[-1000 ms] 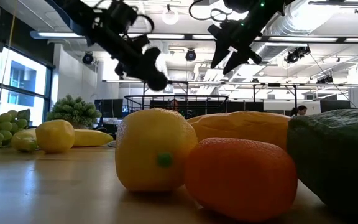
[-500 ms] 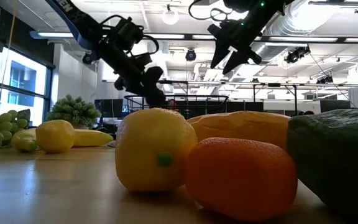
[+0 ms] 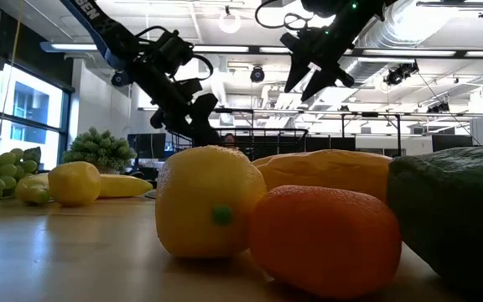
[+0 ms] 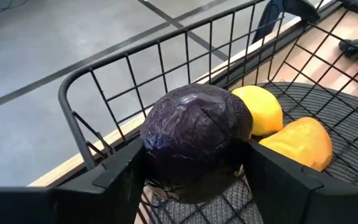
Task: Build produce basket
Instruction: Put the plum into the black wire basket, then put the mango into the black wire basket
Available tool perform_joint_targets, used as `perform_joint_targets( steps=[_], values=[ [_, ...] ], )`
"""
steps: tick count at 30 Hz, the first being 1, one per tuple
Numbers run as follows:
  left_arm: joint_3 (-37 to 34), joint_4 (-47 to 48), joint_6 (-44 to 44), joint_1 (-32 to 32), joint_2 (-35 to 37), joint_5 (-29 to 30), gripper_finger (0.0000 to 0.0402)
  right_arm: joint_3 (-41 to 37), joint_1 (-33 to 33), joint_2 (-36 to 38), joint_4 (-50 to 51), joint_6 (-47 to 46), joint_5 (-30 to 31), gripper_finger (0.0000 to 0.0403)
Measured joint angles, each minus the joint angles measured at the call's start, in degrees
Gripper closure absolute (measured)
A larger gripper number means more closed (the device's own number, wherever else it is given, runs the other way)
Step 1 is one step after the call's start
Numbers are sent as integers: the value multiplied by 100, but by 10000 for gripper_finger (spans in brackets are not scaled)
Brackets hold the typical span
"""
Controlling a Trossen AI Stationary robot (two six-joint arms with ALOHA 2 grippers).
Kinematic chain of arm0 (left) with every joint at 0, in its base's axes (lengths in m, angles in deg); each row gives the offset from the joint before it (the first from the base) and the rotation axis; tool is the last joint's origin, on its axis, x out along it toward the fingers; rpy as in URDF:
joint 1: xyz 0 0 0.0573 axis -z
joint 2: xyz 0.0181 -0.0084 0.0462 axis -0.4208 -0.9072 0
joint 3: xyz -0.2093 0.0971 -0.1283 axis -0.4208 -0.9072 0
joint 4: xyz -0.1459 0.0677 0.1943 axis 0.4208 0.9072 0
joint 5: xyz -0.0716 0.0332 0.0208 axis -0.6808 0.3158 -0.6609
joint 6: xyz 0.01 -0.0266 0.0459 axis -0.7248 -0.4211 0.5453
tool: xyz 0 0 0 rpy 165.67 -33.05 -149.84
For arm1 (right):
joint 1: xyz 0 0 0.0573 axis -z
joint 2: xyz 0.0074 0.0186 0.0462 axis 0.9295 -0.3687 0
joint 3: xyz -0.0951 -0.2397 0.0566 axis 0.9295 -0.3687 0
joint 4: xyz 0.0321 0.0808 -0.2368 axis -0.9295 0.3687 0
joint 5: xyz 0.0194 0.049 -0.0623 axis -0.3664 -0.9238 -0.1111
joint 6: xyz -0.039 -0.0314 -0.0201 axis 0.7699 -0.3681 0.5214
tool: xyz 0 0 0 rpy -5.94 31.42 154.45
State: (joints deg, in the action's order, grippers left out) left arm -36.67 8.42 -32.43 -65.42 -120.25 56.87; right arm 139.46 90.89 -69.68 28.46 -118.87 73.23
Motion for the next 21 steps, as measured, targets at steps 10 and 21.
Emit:
perform_joint_targets(
  steps=[10, 21],
  values=[
    [0, 48, -154, 0, 2, -128, 123, 0, -7, 2, 294, -102, -180, 187],
    [142, 461, -586, 2, 26, -263, 116, 0, -89, 26, 526, -321, -447, 187]
  ],
)
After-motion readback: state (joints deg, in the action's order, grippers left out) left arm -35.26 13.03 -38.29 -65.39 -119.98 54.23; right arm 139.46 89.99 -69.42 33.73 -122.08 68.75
